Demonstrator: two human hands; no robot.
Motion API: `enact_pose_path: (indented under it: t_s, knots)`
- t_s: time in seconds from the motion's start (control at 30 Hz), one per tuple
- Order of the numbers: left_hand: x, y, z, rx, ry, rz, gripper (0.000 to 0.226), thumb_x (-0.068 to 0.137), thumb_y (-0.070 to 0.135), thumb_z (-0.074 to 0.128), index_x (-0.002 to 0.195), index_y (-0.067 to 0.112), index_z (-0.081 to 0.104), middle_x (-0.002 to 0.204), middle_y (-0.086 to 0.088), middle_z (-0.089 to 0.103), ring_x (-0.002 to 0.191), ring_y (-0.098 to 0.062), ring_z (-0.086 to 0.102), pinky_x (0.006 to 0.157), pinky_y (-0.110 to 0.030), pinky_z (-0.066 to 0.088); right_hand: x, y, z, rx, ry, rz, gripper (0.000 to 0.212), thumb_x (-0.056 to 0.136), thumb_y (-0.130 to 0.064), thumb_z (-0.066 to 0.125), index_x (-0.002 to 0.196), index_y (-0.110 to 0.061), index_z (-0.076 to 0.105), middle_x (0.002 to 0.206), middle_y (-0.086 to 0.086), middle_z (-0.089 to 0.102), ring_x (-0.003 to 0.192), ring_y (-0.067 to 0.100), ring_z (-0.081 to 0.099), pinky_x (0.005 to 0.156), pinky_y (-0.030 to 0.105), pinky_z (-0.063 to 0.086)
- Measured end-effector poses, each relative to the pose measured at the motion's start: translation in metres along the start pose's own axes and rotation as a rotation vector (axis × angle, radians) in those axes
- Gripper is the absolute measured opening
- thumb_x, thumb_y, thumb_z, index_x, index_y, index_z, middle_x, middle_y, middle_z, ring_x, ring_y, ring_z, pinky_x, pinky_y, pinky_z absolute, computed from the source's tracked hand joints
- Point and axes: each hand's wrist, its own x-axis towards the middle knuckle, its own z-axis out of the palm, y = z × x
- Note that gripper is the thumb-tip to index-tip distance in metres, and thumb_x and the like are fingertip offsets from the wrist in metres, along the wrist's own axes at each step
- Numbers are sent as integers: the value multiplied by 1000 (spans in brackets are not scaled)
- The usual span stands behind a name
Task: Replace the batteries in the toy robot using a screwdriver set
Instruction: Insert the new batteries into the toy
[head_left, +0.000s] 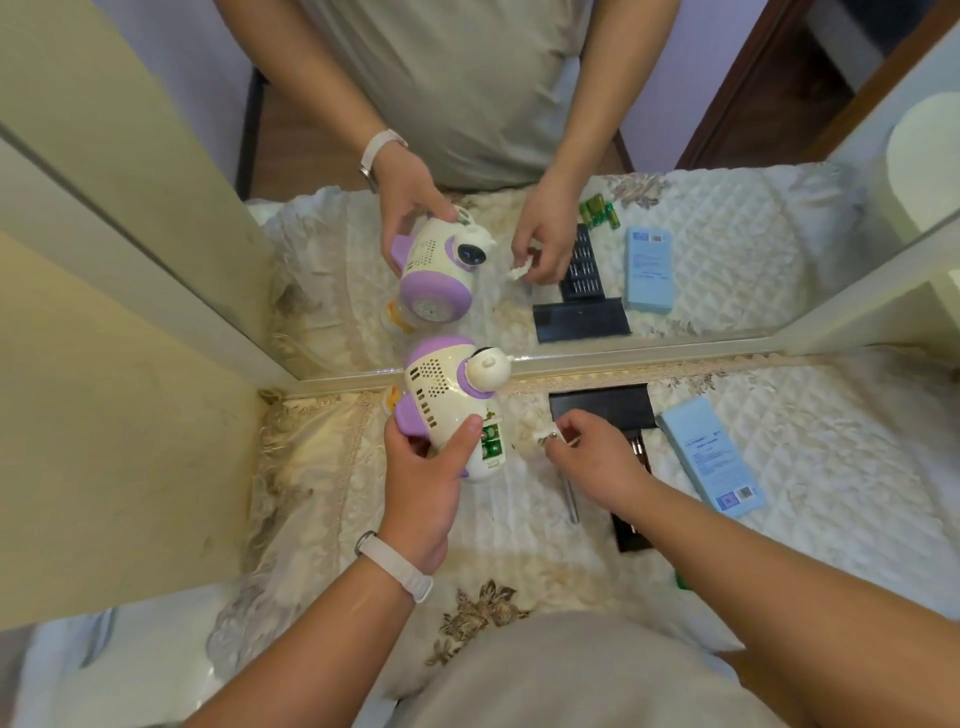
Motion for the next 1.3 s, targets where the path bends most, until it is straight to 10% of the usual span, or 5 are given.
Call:
enact_pose_path:
  t_s: [0.27,0.57,1.07,1.3]
  knots:
    - [7,-6,-9,-21,66,-24,50,81,10,77,124,21,54,112,3,71,105,-15,69,88,-38,58,54,5,39,-416,-102,-116,20,86,-25,58,72,-16,47,69,-3,46,67,21,49,55,28,34]
    - [0,-3,-2,10,54,-34,45,82,11,78,118,24,56,108,5,71,98,-9,70,79,-28,58,44,11,27,-320,-83,-108,24,88,-33,60,98,-11,61,90,4,60,76,19,55,62,28,38]
    - [-69,18,75,333,-241,327,62,66,37,86,120,38,56,113,14,70,104,-6,67,84,-27,57,-96,-2,-69,1083,-64,196,25,98,-24,48,102,-10,68,100,13,73,92,27,69,83,39,55]
    - [-105,7,142,735,-231,567,73,67,68,71,132,45,47,115,18,65,109,-11,63,96,-56,49,-124,34,-136,1324,-125,193,29,96,-32,53,101,-9,71,90,9,73,86,24,66,91,44,53]
